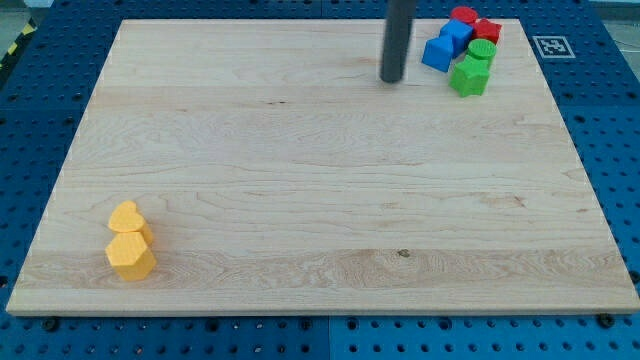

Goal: Move the red circle left to the blue cube

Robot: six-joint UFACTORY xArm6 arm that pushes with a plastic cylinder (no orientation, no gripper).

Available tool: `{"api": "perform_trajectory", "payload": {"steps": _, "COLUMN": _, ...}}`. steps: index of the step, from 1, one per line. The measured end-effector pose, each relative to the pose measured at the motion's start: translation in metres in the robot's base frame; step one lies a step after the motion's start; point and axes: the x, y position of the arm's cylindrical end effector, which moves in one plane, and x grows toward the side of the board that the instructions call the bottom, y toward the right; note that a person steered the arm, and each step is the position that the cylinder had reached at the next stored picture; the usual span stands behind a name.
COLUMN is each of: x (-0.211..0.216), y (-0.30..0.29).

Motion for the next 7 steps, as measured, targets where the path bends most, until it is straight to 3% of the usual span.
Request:
{"api": "perform_trajectory", "payload": {"steps": 1, "x": 0.032, "y": 0.109}}
{"api": "perform_trajectory", "payload": {"steps": 2, "x": 0.011, "y": 0.226}}
{"api": "perform_trajectory", "payload": {"steps": 3, "x": 0.008, "y": 0.231}}
{"api": "perform_trajectory", "payload": {"steps": 5, "x": -0.122, "y": 0.194}}
{"api": "perform_trajectory", "payload": {"steps": 6, "x": -0.151, "y": 0.169}}
{"api": "perform_trajectory", "payload": {"steps": 7, "x": -0.151, "y": 0.145}}
